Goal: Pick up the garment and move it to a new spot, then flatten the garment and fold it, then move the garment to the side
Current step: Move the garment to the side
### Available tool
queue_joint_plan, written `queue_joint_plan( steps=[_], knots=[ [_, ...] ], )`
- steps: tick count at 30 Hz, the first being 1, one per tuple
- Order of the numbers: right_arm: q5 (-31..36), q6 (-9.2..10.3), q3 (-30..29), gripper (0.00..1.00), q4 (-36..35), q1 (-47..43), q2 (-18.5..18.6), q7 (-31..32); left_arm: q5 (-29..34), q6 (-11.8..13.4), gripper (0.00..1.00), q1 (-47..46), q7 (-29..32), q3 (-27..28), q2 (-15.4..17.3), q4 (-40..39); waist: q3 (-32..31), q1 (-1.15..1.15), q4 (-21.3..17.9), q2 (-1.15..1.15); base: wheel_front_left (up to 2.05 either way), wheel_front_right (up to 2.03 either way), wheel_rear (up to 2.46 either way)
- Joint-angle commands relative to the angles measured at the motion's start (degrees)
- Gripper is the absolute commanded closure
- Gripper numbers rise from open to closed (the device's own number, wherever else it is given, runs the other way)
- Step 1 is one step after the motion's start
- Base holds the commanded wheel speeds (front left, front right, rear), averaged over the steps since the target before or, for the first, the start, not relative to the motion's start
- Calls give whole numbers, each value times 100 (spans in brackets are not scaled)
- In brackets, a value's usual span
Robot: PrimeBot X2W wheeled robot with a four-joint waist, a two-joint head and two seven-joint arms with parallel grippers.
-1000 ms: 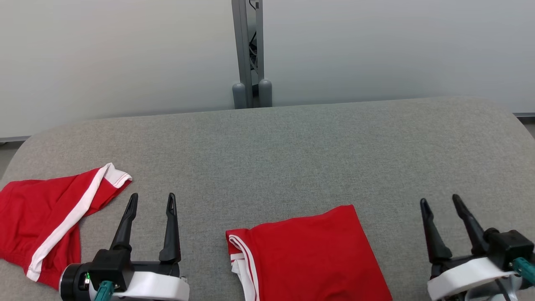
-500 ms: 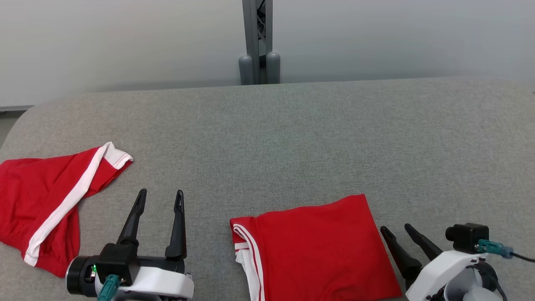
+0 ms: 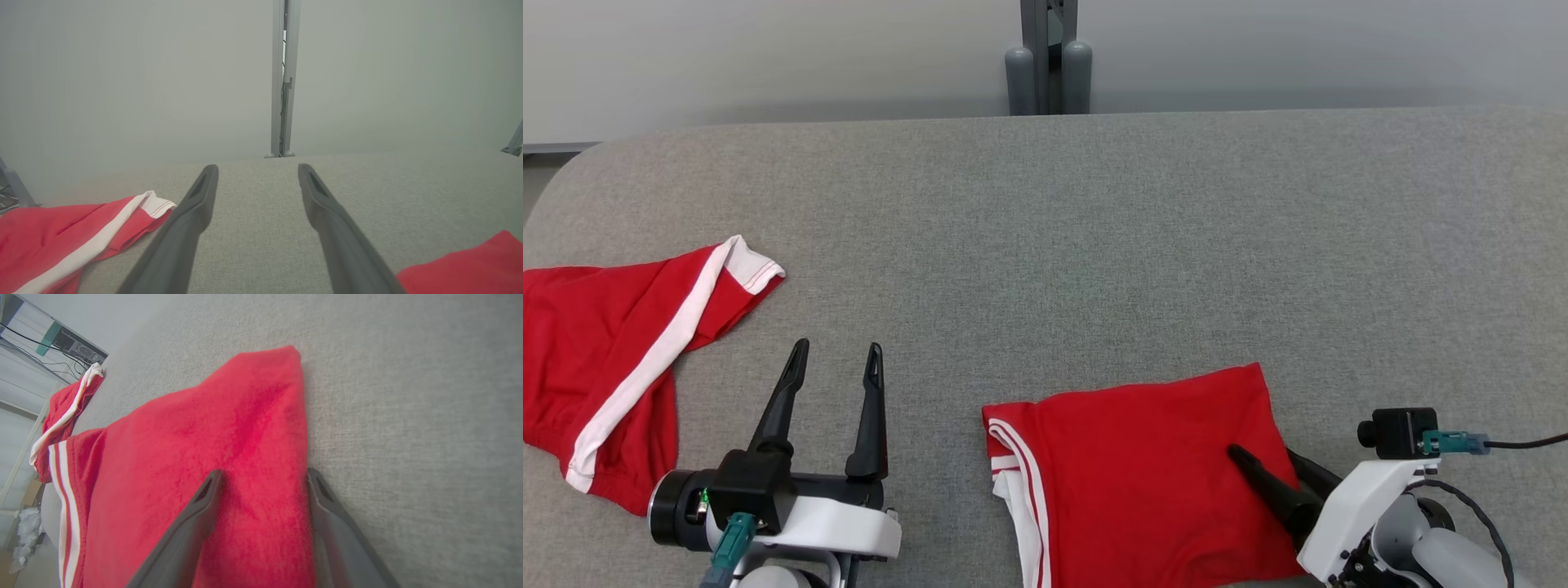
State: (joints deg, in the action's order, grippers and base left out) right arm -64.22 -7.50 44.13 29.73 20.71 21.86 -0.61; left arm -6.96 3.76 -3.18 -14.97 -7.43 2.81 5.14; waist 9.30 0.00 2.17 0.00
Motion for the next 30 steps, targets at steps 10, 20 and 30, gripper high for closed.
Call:
queue_joint_plan(
  steps=[10,20,30],
  knots=[
    [-432,3,617,100,138,298,122,-183,53,-3,0,-100,-16,34,21,-4,78,0,-42,0,0,0,0],
    [-121,4,1160,100,261,1153,781,-490,74,-36,0,-183,-16,-72,23,-53,273,0,-513,0,0,0,0],
    [42,4,1239,100,592,2273,1867,-740,129,-112,0,-826,-15,-303,24,-144,1251,0,-987,0,0,0,0]
  ],
)
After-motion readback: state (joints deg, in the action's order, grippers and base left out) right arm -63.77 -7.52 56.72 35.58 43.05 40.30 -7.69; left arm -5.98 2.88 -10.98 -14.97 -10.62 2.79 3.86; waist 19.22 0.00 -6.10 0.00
